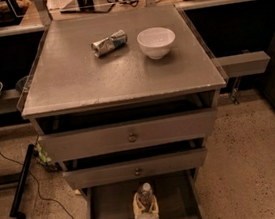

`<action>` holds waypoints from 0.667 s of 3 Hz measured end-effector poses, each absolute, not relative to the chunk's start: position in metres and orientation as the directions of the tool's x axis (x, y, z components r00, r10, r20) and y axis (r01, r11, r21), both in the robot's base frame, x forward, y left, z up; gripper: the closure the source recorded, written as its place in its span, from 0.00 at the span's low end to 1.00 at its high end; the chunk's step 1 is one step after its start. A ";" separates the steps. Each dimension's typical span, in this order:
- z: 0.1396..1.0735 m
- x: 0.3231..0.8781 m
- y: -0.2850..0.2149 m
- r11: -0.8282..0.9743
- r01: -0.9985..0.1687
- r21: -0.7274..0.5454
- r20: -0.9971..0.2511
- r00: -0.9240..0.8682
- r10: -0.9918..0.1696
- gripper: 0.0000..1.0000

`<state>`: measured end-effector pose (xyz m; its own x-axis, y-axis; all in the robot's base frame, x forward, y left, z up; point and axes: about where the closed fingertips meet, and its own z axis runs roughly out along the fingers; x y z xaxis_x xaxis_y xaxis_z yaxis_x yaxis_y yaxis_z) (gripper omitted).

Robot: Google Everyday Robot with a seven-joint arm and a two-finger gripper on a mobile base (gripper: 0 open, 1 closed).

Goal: Place water bottle into bottom drawer

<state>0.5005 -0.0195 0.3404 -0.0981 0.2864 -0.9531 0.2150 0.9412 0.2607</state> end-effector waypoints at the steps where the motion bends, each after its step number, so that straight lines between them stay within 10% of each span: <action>1: 0.340 0.500 -0.020 0.941 0.215 0.261 -0.953 -0.098 0.286 1.00; 2: 0.340 0.500 -0.020 0.941 0.215 0.261 -0.953 -0.098 0.286 1.00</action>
Offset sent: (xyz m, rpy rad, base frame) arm -0.0264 0.0035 -0.0955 -0.0579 0.1959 -0.0036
